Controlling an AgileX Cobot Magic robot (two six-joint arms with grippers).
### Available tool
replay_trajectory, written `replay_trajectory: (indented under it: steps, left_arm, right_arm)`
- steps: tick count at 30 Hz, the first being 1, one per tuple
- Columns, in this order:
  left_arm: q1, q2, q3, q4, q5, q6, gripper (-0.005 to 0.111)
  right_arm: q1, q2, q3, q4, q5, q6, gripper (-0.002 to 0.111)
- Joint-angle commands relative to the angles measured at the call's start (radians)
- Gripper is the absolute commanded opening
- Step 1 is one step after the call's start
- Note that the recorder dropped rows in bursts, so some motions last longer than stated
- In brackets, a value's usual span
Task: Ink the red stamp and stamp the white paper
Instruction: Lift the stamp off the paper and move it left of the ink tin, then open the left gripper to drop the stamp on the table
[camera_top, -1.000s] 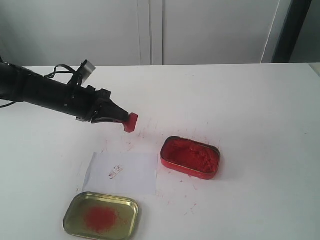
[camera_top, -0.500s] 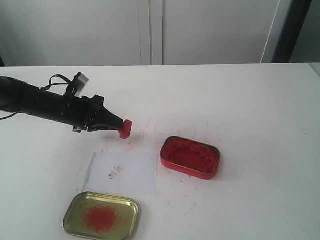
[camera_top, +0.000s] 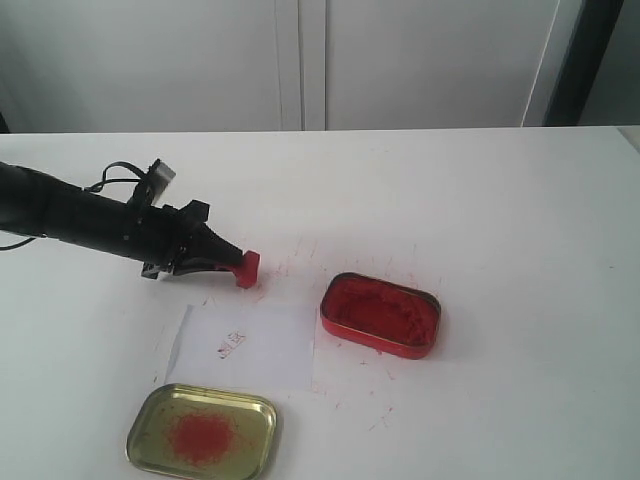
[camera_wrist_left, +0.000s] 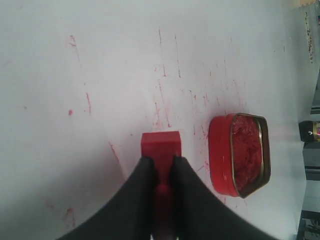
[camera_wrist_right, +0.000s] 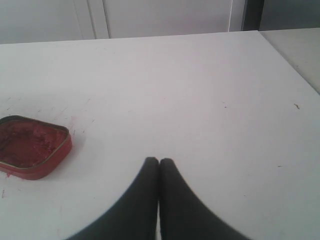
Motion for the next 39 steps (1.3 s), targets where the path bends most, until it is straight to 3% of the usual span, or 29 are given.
replay_trajectory:
  steps: [1, 9, 17, 26, 29, 34, 39]
  left_arm:
    - [0.002, -0.002, -0.004, -0.009, 0.011, -0.009, 0.034]
    - [0.016, -0.004, -0.004, -0.009, 0.018, -0.009, 0.05]
    - [0.073, -0.032, -0.006, 0.004, 0.032, -0.005, 0.052]
    - [0.083, -0.087, -0.006, 0.035, 0.006, -0.005, 0.052]
    - [0.083, -0.089, -0.006, 0.037, 0.008, -0.007, 0.045]
    - [0.083, -0.089, -0.006, 0.069, 0.0, -0.053, 0.002]
    - [0.083, -0.09, -0.006, 0.078, 0.0, -0.077, 0.0]
  right_arm:
    - [-0.002, -0.006, 0.006, 0.001, -0.014, 0.005, 0.0]
    - [-0.002, -0.006, 0.006, 0.001, -0.014, 0.005, 0.0]
    - [-0.002, -0.006, 0.006, 0.001, -0.014, 0.005, 0.0]
    - [-0.002, -0.006, 0.006, 0.001, -0.014, 0.005, 0.0]
    - [-0.002, -0.006, 0.006, 0.001, -0.014, 0.005, 0.0]
    - [-0.002, -0.006, 0.006, 0.001, -0.014, 0.005, 0.0]
    - [-0.002, -0.006, 0.006, 0.001, -0.014, 0.005, 0.0]
